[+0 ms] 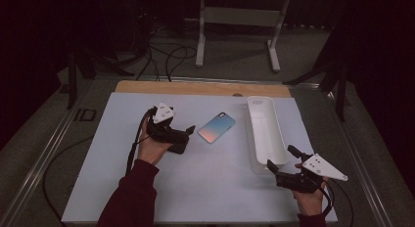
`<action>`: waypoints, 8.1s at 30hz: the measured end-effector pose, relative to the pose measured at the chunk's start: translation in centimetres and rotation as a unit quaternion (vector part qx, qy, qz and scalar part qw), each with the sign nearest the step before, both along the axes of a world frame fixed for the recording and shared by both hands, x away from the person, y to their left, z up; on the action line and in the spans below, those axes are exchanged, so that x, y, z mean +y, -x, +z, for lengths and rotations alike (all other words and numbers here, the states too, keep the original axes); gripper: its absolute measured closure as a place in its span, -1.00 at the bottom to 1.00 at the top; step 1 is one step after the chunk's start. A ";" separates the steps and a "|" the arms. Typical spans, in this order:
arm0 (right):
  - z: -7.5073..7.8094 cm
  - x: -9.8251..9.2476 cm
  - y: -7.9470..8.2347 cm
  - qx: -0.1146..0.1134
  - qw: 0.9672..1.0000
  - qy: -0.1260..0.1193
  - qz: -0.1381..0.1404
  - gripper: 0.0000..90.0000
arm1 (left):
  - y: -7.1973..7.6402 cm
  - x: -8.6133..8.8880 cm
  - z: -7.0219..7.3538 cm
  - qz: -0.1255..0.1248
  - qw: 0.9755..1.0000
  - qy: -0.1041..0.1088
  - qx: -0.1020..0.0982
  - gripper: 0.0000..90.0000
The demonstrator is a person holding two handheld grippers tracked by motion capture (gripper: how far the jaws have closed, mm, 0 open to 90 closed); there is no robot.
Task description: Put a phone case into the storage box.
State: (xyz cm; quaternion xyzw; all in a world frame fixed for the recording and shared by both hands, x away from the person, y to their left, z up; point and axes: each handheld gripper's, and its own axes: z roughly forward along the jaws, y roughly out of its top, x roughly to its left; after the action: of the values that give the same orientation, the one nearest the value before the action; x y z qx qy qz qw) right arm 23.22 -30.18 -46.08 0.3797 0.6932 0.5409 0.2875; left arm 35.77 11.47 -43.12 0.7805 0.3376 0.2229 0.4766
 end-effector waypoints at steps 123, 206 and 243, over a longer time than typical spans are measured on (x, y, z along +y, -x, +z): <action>0.1 0.3 0.1 -0.004 1.000 0.000 0.001 -0.81 | -9.2 -11.7 -9.0 -0.056 0.957 -0.187 0.212 -0.63; 4.0 2.3 -5.2 0.088 0.993 -0.053 0.064 -0.81 | 3.8 -11.1 2.1 -0.154 0.980 -0.113 -0.048 -0.63; 5.5 6.1 -6.5 0.147 0.976 -0.118 0.111 0.93 | 5.3 -14.3 1.6 -0.167 0.975 -0.116 -0.085 -0.59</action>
State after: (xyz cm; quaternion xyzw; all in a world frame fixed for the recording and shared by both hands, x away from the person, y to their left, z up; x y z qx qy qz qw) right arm 29.75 -24.11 -40.56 0.4066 0.6974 0.5855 0.0738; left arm 30.44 -2.87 -41.49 0.8540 0.1328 0.2431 0.4404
